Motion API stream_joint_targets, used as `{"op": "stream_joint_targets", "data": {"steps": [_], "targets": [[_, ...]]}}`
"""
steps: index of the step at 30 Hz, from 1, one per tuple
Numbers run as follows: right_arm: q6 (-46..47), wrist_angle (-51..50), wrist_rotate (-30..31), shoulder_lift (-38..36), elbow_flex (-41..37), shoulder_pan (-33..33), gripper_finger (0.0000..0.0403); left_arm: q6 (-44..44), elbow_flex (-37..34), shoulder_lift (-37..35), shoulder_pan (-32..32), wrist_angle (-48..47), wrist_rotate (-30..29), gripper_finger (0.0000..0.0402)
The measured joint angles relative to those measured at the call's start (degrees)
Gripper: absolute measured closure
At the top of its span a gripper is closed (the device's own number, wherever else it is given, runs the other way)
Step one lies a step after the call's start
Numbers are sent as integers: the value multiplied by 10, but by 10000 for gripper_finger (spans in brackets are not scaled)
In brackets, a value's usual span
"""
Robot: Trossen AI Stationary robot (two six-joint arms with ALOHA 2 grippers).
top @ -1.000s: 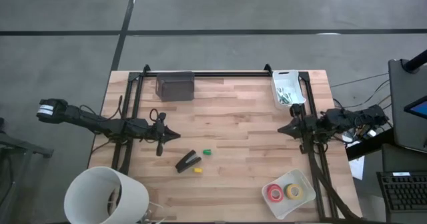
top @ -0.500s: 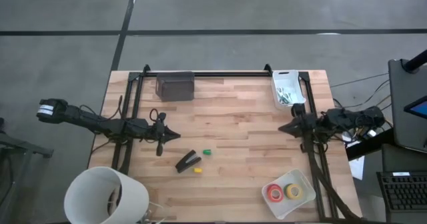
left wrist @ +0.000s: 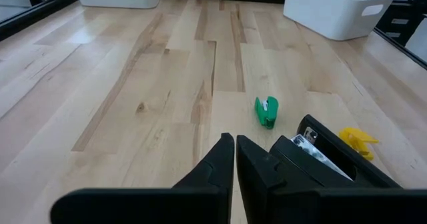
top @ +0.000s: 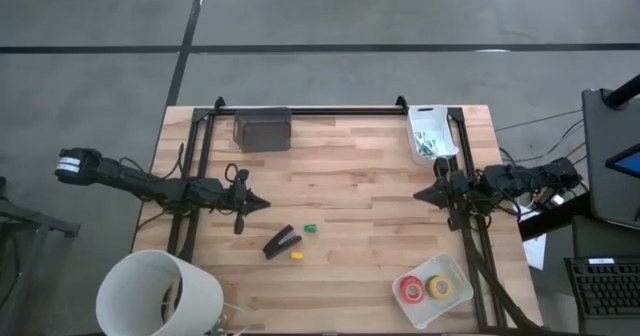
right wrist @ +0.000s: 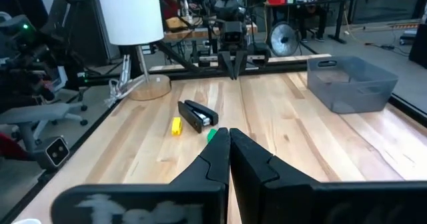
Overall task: Pick and place Stapler, Stapler remover, tape
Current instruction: Put the large black stapler into the black bin
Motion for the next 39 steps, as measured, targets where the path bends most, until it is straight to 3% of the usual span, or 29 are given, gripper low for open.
{"op": "stream_joint_targets", "data": {"steps": [8,12,16,20,24,29,33,39], "targets": [[0,0,0,-1,0,0,394,-38,0,1,0,96,-15,382],[0,0,0,-1,0,0,394,-142,0,2,0,232,-12,381],[0,0,0,-1,0,0,394,-247,2,3,0,248,-4,382],[0,0,0,-1,0,0,394,-349,40,18,-7,167,-4,377],[0,0,0,0,0,0,394,-356,125,51,-36,-59,-24,338],[0,0,0,-1,0,0,394,-353,251,111,-60,-311,-62,258],[0,0,0,-1,0,0,394,-324,314,165,-94,-339,-62,215],[0,0,0,-1,0,0,394,-327,372,251,-142,-338,-100,209]]}}
